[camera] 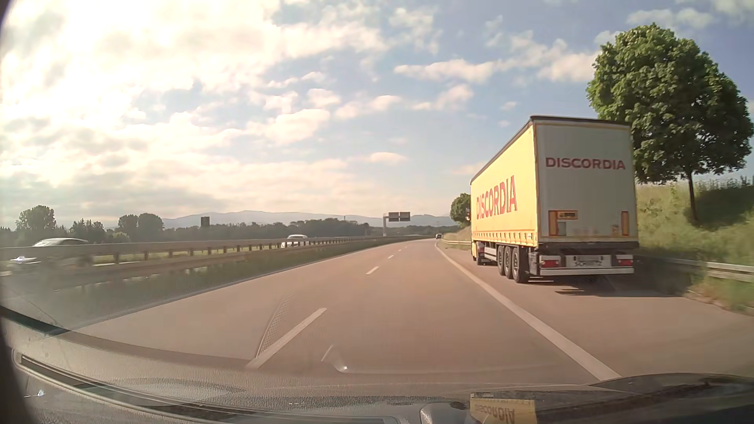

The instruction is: Follow the waypoints while adhering to traffic rules and regulations

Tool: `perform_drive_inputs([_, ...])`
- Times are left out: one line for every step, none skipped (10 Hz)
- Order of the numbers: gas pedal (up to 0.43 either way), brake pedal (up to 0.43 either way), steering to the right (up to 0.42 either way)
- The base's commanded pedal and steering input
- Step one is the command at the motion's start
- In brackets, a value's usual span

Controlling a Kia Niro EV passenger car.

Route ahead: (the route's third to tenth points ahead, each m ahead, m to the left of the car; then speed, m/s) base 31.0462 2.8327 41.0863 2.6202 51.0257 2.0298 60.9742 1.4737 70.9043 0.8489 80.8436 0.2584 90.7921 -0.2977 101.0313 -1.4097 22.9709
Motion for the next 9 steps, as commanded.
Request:
perform_drive_inputs([0.287,0.000,0.005])
perform_drive_inputs([0.299,0.000,0.005])
perform_drive_inputs([0.311,0.000,0.005])
perform_drive_inputs([0.311,0.000,0.005])
perform_drive_inputs([0.319,0.000,0.005])
perform_drive_inputs([0.319,0.000,0.005])
perform_drive_inputs([0.319,0.000,0.005])
perform_drive_inputs([0.319,0.000,0.006])
perform_drive_inputs([0.319,0.000,0.006])
